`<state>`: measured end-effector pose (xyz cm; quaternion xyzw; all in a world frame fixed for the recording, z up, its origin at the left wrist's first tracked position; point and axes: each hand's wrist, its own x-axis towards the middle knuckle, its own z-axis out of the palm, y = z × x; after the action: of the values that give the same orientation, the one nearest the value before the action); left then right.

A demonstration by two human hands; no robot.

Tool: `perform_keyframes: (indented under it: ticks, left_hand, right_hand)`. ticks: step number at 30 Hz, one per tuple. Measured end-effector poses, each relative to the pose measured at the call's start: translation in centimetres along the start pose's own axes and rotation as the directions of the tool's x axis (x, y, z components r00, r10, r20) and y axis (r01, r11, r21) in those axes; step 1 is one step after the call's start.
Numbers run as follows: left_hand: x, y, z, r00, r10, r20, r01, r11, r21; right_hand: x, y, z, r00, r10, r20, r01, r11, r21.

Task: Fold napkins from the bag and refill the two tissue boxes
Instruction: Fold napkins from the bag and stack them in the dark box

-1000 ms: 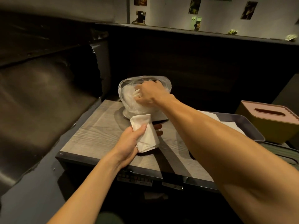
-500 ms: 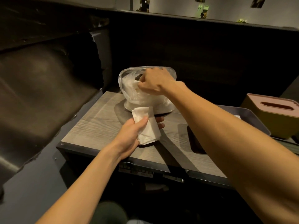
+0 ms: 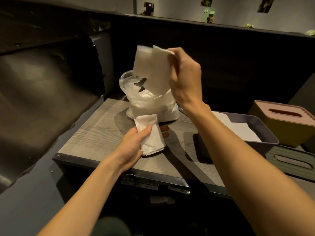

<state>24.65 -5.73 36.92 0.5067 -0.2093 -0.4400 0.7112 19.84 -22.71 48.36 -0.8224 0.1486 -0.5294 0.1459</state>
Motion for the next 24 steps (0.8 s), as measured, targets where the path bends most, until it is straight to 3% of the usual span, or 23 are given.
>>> perform_keyframes:
  ticks: [2,4,7,9,10,14,18,21,24]
  left_hand:
    - [-0.1,0.0,0.1,1.0,-0.006,0.004,0.006,1.0,0.003]
    - [-0.1,0.1,0.3,1.0,-0.001,0.001,0.001,1.0,-0.022]
    - [0.1,-0.1,-0.1,0.999,-0.033,-0.018,0.031,0.994,-0.109]
    - [0.3,-0.4,-0.5,0.998,-0.043,-0.04,0.038,0.991,-0.129]
    - [0.4,-0.5,-0.6,0.997,-0.034,-0.062,0.026,0.992,-0.122]
    - [0.6,-0.5,-0.6,0.995,-0.04,-0.096,0.034,0.998,-0.062]
    - [0.1,0.2,-0.3,1.0,-0.002,-0.027,-0.002,0.985,-0.172]
    - [-0.4,0.6,-0.2,0.993,0.026,0.117,0.003,0.97,-0.244]
    - [-0.4,0.1,0.3,0.998,0.036,0.042,-0.034,0.998,-0.061]
  right_hand:
    - [-0.9,-0.5,-1.3,0.996,0.048,-0.069,-0.042,0.996,0.084]
    - [-2.5,-1.0,-2.5,0.991,0.124,-0.05,-0.109,0.965,0.239]
    - [-5.8,-1.5,-3.9,0.914,0.319,0.25,-0.404,0.77,0.494]
    - [-8.1,-1.3,-3.6,0.791,0.374,0.484,-0.595,0.654,0.467]
    - [-9.2,-1.0,-3.1,0.756,0.376,0.536,-0.623,0.663,0.415]
    - [-12.0,0.2,-0.8,0.807,0.42,0.416,-0.552,0.788,0.274]
    - [-13.4,0.9,0.2,0.818,0.487,0.306,-0.57,0.753,0.327]
    - [-14.0,1.3,0.4,0.811,0.507,0.292,-0.585,0.731,0.352]
    - [-14.0,1.2,0.3,0.828,0.47,0.305,-0.559,0.733,0.387]
